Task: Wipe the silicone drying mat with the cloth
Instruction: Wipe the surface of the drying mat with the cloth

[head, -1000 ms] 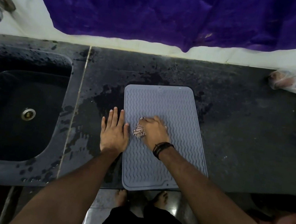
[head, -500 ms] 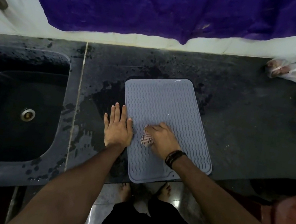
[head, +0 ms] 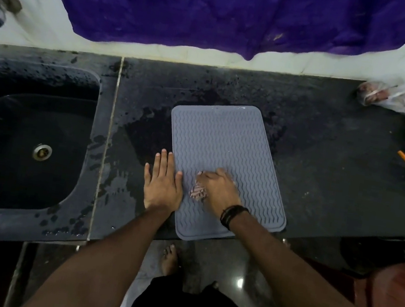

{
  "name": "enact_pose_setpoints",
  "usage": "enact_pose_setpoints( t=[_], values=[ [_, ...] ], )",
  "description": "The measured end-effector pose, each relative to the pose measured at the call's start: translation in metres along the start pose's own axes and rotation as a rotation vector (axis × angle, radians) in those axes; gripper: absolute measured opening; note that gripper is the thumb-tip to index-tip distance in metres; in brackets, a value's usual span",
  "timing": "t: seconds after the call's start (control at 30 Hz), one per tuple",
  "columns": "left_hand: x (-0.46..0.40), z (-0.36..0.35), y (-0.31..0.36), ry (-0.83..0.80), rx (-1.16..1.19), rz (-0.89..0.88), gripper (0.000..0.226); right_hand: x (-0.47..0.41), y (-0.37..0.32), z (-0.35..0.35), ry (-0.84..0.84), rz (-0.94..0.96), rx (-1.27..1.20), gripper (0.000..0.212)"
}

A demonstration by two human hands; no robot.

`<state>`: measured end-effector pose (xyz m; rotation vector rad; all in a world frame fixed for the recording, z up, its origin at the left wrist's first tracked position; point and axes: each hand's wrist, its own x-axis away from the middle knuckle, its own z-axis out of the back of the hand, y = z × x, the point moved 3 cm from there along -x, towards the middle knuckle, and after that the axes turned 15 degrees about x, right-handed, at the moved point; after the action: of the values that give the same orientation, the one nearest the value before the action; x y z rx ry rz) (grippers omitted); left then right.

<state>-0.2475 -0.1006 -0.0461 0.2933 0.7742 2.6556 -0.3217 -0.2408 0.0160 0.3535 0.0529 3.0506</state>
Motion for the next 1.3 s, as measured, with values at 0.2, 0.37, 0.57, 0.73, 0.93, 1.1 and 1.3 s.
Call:
enact_pose_setpoints(
  t=[0.2,0.37,0.57,0.73,0.93,1.1,1.3],
  values=[
    [0.001,0.0,0.0,-0.024,-0.021,0.007,0.063,0.028,0.001,-0.001,-0.012,0.073,-0.007,0.046],
    [0.012,-0.002,-0.006,-0.043,-0.043,-0.018,0.063,-0.012,0.016,0.018,0.099,0.021,-0.07,0.041],
    [0.02,-0.004,-0.005,0.012,-0.046,-0.028,0.064,-0.014,0.008,0.009,0.082,0.022,-0.017,0.047],
    [0.02,-0.002,-0.006,0.021,-0.014,-0.016,0.064,0.031,0.003,0.0,0.05,0.089,-0.027,0.054],
    [0.021,0.001,-0.002,0.042,0.008,-0.019,0.064,0.052,0.003,0.001,-0.006,0.156,-0.047,0.044],
    [0.022,0.003,0.001,0.042,0.009,-0.018,0.064,0.018,0.01,0.019,0.124,0.065,0.005,0.043],
    [0.021,0.003,-0.001,0.041,0.01,-0.004,0.058,0.021,0.004,0.004,0.089,0.095,0.059,0.051]
  ],
)
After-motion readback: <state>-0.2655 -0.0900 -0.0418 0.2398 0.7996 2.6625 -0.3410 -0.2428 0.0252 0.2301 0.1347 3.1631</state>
